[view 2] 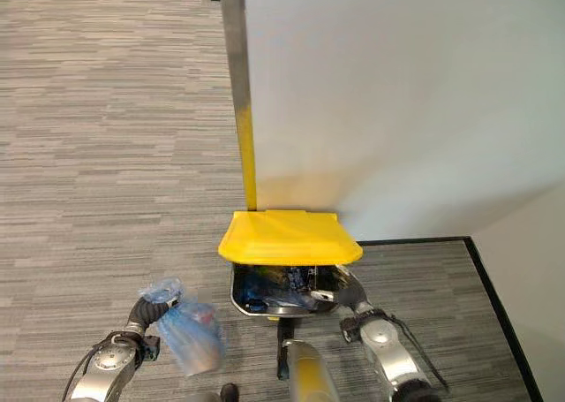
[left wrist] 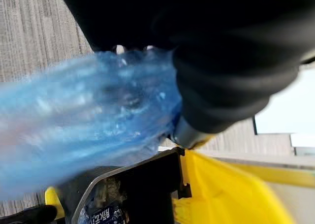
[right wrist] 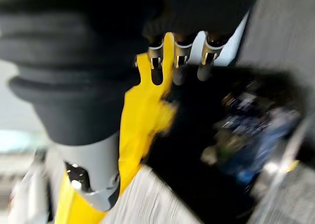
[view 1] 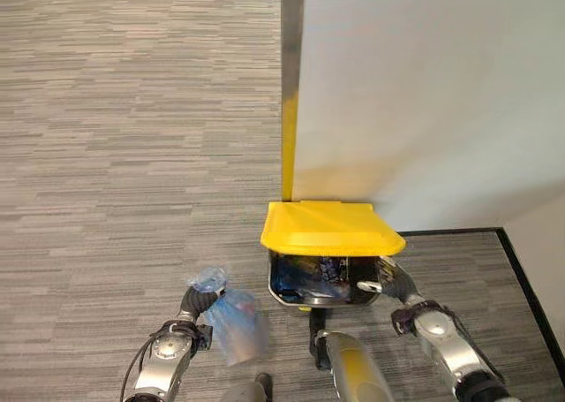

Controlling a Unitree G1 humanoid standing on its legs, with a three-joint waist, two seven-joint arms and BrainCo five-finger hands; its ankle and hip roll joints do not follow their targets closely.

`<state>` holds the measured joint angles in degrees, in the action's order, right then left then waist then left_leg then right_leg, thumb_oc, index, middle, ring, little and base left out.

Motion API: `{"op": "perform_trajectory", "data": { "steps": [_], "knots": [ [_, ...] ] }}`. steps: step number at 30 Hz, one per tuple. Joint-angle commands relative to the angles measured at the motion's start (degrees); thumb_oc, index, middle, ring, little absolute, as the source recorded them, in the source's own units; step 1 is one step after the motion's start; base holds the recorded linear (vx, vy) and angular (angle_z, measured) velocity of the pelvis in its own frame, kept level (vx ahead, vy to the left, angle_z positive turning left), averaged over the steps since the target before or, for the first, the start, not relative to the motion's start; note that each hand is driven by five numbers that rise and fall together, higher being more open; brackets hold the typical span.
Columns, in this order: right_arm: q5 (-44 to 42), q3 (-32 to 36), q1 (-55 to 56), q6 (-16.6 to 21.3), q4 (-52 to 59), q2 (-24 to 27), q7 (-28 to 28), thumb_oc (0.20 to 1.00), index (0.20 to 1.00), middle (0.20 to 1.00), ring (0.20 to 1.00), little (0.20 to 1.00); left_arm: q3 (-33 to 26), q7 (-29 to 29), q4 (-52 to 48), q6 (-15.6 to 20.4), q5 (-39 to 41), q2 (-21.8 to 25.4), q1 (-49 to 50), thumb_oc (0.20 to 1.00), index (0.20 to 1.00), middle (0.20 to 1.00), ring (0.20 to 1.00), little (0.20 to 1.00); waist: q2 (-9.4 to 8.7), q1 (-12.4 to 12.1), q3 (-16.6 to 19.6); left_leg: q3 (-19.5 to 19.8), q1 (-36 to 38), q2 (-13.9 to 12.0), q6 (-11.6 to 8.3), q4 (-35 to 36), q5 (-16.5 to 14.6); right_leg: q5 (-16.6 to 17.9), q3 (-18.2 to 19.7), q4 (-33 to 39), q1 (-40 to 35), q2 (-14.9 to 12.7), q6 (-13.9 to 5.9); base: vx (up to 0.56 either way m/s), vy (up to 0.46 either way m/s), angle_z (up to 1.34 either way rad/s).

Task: Gather garbage on tea table into small bin, then transfer packed bag to large trash can.

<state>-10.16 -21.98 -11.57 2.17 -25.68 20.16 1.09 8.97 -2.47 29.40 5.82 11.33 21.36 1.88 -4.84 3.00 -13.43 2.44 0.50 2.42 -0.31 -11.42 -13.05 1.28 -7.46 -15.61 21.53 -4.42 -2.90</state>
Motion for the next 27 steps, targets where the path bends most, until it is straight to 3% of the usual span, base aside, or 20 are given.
{"op": "perform_trajectory", "data": {
  "steps": [1,13,20,27],
  "knots": [
    [-0.62,-1.44,-7.83,3.12,-0.23,-2.02,0.34,1.0,1.0,1.0,1.0,1.0,0.36,-0.91,-4.12,4.49,1.88,2.31,-3.91,0.2,0.2,0.2,0.2,0.2,-0.2,-1.98,-0.44,1.24,6.7,4.88,3.34,-1.63,-9.68,9.26,0.97,13.95,0.46,-0.97,-5.18,0.0,-0.032,0.19],
    [-3.53,-3.83,-23.91,2.62,-6.49,-1.57,3.98,1.0,1.0,1.0,1.0,1.0,7.44,-0.51,-7.45,5.96,4.42,3.67,-11.42,0.2,0.2,0.2,0.2,0.2,-1.01,-2.81,-0.97,1.77,4.92,4.26,2.79,-2.37,-9.62,9.43,0.93,13.88,1.3,-1.3,-4.91,0.0,-0.019,0.12],
    [-5.38,-3.31,-33.42,3.28,-12.27,2.42,7.06,1.0,1.0,1.0,1.0,1.0,17.62,0.02,-12.81,7.64,4.49,2.34,-25.17,0.2,0.2,0.2,0.2,0.2,-1.06,-1.26,-3.68,0.71,3.41,4.76,2.8,-3.03,-9.91,9.68,2.04,12.56,3.83,-1.14,-5.4,-0.05,-0.005,-0.01],
    [-4.95,-6.26,-38.87,3.36,-13.22,3.21,7.51,1.0,1.0,1.0,1.0,1.0,22.54,-1.74,-12.6,8.24,3.26,0.21,-35.04,0.2,0.2,0.2,0.2,0.2,-0.91,0.34,-5.5,-0.93,1.91,5.37,2.81,-3.85,-9.96,10.18,2.96,12.19,5.3,-0.99,-5.86,-0.03,0.0,-0.17]
  ]
}}
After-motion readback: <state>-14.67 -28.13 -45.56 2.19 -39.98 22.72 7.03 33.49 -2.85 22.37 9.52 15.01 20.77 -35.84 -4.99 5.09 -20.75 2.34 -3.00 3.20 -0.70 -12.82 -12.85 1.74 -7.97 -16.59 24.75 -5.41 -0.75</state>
